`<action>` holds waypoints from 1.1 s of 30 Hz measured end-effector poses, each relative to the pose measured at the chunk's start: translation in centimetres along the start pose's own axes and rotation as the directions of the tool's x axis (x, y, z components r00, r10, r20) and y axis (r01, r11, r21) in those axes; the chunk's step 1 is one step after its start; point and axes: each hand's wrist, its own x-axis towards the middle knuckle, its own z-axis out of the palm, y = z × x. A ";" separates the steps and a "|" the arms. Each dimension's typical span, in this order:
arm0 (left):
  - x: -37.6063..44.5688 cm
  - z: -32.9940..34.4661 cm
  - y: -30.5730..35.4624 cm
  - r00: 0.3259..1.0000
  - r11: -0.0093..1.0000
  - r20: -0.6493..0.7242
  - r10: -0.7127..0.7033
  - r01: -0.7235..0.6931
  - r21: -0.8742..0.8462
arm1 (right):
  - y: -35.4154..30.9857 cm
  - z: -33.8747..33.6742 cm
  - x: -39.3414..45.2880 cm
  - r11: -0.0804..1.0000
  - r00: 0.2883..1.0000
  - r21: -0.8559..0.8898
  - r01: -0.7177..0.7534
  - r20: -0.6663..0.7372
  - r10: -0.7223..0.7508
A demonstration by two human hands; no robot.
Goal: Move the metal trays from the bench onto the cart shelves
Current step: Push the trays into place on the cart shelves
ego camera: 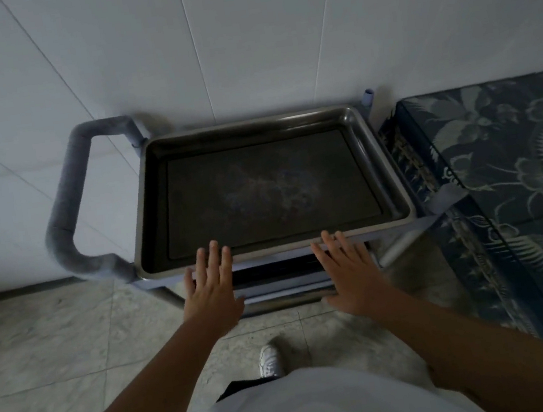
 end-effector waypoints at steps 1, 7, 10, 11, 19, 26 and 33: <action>-1.0 0.3 0.4 1.000 1.000 0.012 -0.019 0.019 -0.016 | 0.1 0.3 -0.8 1.000 1.000 -0.007 0.006 0.015 -0.006; -7.0 2.4 3.5 0.994 0.998 0.105 -0.014 0.020 -0.051 | 0.6 3.1 -5.7 0.999 0.990 0.012 0.030 0.139 -0.032; -9.2 3.0 5.1 0.992 0.999 0.125 -0.010 0.016 -0.049 | 0.5 4.2 -7.2 1.000 0.982 0.001 0.026 0.187 -0.026; -9.9 3.1 5.6 0.992 0.999 0.123 -0.012 0.017 -0.047 | 0.3 4.4 -7.6 1.000 0.981 -0.005 0.026 0.192 -0.025; -12.0 4.5 6.0 0.992 0.996 0.125 -0.009 0.020 -0.086 | -2.2 6.0 -9.2 0.999 0.981 -0.003 0.040 0.190 -0.039; -8.5 9.1 3.4 0.981 0.992 0.186 0.047 -0.024 -0.122 | -4.8 9.9 -6.0 0.999 0.976 0.006 -0.042 0.214 0.040; 0.0 19.2 0.7 0.971 0.989 0.195 0.138 -0.125 -0.078 | -3.9 18.4 4.7 0.990 0.981 0.020 -0.137 0.142 0.133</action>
